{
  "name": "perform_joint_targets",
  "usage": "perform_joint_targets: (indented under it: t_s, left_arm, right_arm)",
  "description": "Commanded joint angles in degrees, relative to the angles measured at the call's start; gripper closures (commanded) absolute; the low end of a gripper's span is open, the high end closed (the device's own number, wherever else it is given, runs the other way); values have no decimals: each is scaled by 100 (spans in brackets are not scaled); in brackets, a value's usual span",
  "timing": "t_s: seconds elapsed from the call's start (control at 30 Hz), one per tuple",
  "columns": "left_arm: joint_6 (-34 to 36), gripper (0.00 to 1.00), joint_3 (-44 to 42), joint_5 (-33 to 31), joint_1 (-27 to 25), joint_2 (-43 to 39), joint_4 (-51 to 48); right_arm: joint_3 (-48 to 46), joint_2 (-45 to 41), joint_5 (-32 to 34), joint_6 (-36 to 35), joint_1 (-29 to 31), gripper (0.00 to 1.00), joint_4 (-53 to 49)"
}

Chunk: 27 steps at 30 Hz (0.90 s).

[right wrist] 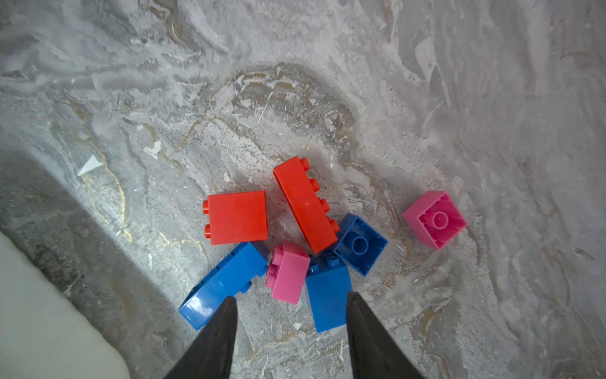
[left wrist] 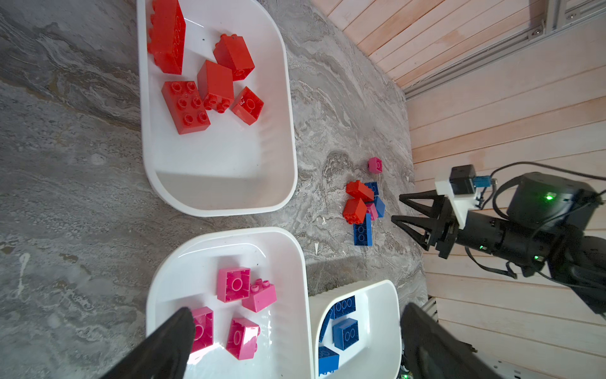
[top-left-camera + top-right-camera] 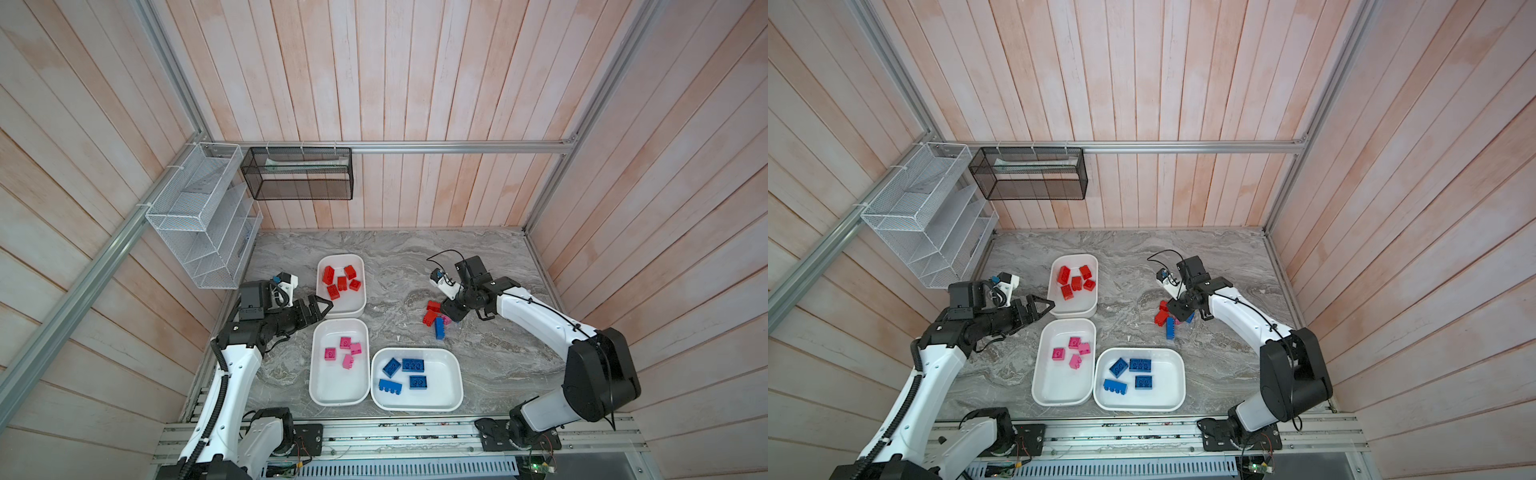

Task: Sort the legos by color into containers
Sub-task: 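Reach the right gripper back to the pile and grasp a red brick, then carry the red brick to the farthest tub and release it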

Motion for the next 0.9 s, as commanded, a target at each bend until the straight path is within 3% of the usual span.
perform_joint_targets:
  t_s: [0.0, 0.4, 0.67, 0.87]
  left_arm:
    - [81, 0, -58, 75, 22, 11, 47]
    - [109, 0, -37, 90, 25, 19, 20]
    - [51, 0, -29, 192, 29, 32, 91]
    - [74, 0, 37, 154, 21, 35, 27]
  right_arm:
    - [47, 278, 68, -628, -78, 50, 292]
    - [368, 1342, -216, -909, -138, 58, 655]
    - [735, 1877, -550, -1020, -166, 73, 674]
    - [988, 1541, -932, -814, -138, 84, 553]
